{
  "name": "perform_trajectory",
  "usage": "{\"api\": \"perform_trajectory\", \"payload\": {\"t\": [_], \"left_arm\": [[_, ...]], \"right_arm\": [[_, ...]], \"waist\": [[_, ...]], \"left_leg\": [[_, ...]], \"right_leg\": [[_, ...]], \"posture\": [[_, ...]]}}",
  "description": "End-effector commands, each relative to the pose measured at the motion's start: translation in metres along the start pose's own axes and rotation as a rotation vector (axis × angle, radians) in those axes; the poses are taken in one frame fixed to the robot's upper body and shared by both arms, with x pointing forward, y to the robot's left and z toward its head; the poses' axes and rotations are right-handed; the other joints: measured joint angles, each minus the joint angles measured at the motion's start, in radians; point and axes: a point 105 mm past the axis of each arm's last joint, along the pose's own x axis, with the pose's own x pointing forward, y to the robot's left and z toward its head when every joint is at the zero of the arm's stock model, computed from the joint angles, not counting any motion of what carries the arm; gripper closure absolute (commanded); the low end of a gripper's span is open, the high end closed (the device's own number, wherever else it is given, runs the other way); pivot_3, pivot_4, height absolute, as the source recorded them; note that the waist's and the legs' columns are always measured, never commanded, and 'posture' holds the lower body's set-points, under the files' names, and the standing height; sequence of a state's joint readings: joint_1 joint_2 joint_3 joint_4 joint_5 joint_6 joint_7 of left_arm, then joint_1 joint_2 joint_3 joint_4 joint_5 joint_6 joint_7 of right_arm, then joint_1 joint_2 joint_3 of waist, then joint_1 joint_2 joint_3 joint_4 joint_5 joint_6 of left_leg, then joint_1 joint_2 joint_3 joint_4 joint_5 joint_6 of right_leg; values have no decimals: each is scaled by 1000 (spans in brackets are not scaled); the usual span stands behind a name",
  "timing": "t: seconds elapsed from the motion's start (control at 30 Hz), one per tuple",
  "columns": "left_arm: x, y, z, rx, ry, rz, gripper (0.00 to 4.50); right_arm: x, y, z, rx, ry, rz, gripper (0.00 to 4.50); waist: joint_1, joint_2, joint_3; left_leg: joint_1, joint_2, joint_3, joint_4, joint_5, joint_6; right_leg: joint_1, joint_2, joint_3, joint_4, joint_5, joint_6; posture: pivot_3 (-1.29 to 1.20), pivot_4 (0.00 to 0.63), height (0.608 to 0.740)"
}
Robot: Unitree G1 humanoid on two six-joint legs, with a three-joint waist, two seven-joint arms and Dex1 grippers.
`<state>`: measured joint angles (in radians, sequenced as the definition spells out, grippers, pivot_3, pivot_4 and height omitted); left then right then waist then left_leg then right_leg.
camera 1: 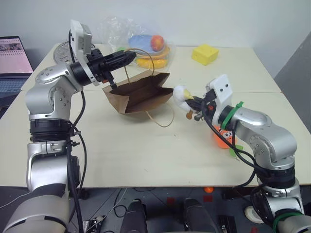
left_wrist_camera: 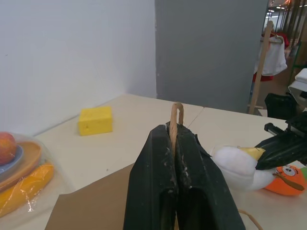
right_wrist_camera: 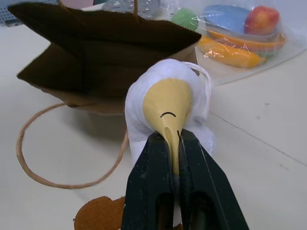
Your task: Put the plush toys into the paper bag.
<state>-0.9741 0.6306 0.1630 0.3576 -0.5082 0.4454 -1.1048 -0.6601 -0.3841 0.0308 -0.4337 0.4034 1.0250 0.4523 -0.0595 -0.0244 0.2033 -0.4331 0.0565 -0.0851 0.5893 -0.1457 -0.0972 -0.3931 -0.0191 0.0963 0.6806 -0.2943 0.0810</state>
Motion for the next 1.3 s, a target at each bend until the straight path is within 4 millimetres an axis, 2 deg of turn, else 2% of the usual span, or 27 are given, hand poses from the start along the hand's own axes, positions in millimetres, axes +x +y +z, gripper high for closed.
{"api": "perform_trajectory", "payload": {"t": [0.03,0.27,0.8,0.93,1.23,1.3], "left_arm": [[4,-6,14,53,-36,-29,4500],[7,-10,14,53,-45,-45,4500],[6,-17,13,44,-49,-50,4500],[5,-18,14,43,-49,-49,4500],[4,-20,14,32,-54,-62,4500],[5,-20,14,31,-57,-68,4500]], "right_arm": [[11,18,16,-7,-37,66,4475],[50,40,16,137,-2,116,4475],[124,55,28,287,-12,118,4475],[127,56,32,358,-44,132,3375],[118,47,41,270,-100,105,150],[115,43,43,244,-115,90,69]], "waist": [[-1,0,0],[-1,0,0],[-1,0,0],[-1,0,0],[-1,0,0],[-1,0,0]], "left_leg": [[0,0,0,0,0,0],[-1,0,0,0,0,0],[-1,1,0,-1,0,0],[-1,1,0,-2,0,0],[-2,1,0,-2,0,0],[-2,1,0,-2,0,0]], "right_leg": [[0,0,0,0,0,0],[-1,0,0,1,2,-3],[-3,1,-1,1,2,-3],[-3,1,-1,1,2,-3],[-3,1,-1,1,2,-3],[-3,1,-1,1,2,-3]], "posture": [[0,150,740],[0,150,740],[0,150,740],[0,150,740],[0,150,740],[0,150,740]]}}
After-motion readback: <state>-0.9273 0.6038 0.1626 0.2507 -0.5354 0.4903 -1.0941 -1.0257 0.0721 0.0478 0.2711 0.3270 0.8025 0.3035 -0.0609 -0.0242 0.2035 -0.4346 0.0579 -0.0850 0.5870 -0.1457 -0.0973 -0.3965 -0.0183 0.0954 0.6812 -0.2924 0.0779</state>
